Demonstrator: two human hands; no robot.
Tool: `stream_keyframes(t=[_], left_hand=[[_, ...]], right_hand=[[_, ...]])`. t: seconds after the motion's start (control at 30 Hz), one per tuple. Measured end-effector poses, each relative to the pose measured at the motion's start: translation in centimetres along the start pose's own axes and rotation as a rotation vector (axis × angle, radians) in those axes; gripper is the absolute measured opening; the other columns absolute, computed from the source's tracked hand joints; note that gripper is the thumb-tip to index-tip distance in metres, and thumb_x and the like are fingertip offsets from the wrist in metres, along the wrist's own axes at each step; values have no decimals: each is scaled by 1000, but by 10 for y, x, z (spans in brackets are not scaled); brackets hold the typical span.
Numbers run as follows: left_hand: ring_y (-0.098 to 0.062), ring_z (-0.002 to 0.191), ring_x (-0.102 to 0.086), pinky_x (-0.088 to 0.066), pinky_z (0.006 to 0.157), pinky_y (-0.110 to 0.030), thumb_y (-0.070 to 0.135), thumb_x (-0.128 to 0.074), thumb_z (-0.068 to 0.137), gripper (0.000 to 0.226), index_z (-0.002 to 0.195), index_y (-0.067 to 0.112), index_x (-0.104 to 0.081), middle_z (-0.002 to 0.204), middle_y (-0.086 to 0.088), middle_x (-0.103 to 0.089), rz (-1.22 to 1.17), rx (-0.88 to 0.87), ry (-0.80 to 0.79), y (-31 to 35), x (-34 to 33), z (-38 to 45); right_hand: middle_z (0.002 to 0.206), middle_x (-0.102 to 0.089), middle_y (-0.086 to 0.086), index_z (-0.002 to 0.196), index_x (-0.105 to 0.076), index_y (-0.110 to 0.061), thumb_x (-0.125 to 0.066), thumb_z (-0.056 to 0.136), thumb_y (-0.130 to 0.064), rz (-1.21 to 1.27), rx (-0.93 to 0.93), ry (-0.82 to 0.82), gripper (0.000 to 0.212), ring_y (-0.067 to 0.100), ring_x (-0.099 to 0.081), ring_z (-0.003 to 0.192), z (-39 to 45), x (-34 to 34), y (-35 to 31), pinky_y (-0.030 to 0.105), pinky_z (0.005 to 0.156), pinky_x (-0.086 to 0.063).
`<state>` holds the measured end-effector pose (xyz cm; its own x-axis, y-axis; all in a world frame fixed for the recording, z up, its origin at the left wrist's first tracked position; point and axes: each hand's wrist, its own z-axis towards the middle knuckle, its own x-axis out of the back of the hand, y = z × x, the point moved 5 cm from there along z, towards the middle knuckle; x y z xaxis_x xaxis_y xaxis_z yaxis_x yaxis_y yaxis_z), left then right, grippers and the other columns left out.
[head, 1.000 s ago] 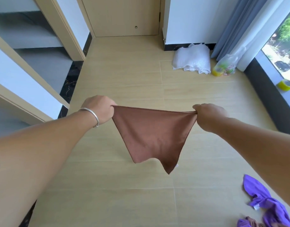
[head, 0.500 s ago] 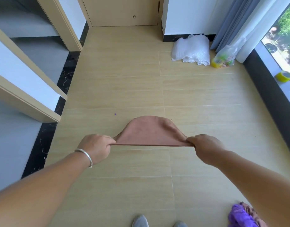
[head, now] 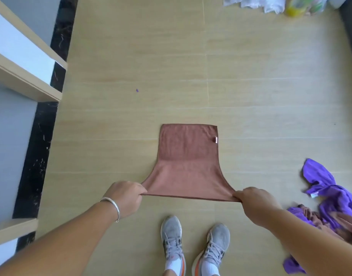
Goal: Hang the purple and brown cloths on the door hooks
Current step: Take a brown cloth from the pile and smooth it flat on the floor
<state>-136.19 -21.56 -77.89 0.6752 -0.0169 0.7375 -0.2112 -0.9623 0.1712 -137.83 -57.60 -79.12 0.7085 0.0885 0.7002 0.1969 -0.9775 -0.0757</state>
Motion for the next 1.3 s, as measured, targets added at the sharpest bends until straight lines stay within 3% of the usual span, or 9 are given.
stream_keyframes(t=[0.2,0.33,0.57,0.67,0.77,0.87,1.0,1.13,1.3], left_hand=[[-22,78,-56,-37,61,-29,28,-39,83,27,87,32,-65,80,7,-64,-151,117,-4,-17,-60,61],[-24,82,-59,-39,63,-28,19,-50,84,22,83,33,-66,79,9,-65,-247,209,97,-36,-77,131],[-27,79,-60,-49,68,-32,30,-41,74,24,78,23,-64,76,5,-64,-336,314,247,-87,-75,308],[-31,101,-61,-50,79,-34,18,-48,83,30,109,19,-65,108,-5,-67,-345,390,217,-105,-101,395],[-31,127,-45,-43,101,-39,24,-52,87,59,144,20,-39,143,-10,-45,-220,352,347,-100,-128,443],[-28,139,-31,-31,111,-40,37,-53,90,65,150,22,-31,154,-9,-31,1,71,490,-61,-155,443],[-17,149,-1,-12,120,-40,60,-33,93,73,154,33,-4,163,-1,3,157,-80,288,-23,-206,418],[-13,146,19,-2,120,-46,69,-23,90,77,150,41,16,160,3,24,221,-66,170,-22,-243,408],[-16,147,16,-3,119,-47,68,-26,91,77,149,41,16,160,3,23,257,-10,216,-34,-211,443]], right_hand=[[81,-56,-4,98,-61,-33,-40,85,-12,26,-89,-2,33,22,-57,77,56,-53,13,26,58,-32],[88,-62,-5,93,-63,-33,-44,89,-16,121,-163,65,26,21,-56,80,124,-61,34,25,50,-27],[85,-61,1,81,-59,-25,-60,86,-28,334,-295,284,6,23,-50,79,292,-42,82,28,59,-34],[109,-62,5,113,-58,-24,-58,87,-28,367,-357,359,27,26,-56,97,367,-63,100,30,69,-40],[124,-50,6,130,-43,-22,-52,88,-31,291,-331,444,44,28,-50,113,415,-96,93,38,83,-43],[142,-39,5,139,-35,-24,-45,90,-37,119,-60,541,51,25,-40,127,421,-132,63,41,102,-38],[157,-22,4,147,-28,-28,-44,89,-52,-58,253,388,65,22,-17,145,391,-189,27,41,117,-20],[162,5,2,152,-5,-32,-32,88,-68,-150,245,278,79,20,6,148,389,-216,32,42,119,-5],[162,9,3,152,1,-33,-35,89,-66,-178,184,337,80,22,7,148,425,-180,42,43,119,-6]])
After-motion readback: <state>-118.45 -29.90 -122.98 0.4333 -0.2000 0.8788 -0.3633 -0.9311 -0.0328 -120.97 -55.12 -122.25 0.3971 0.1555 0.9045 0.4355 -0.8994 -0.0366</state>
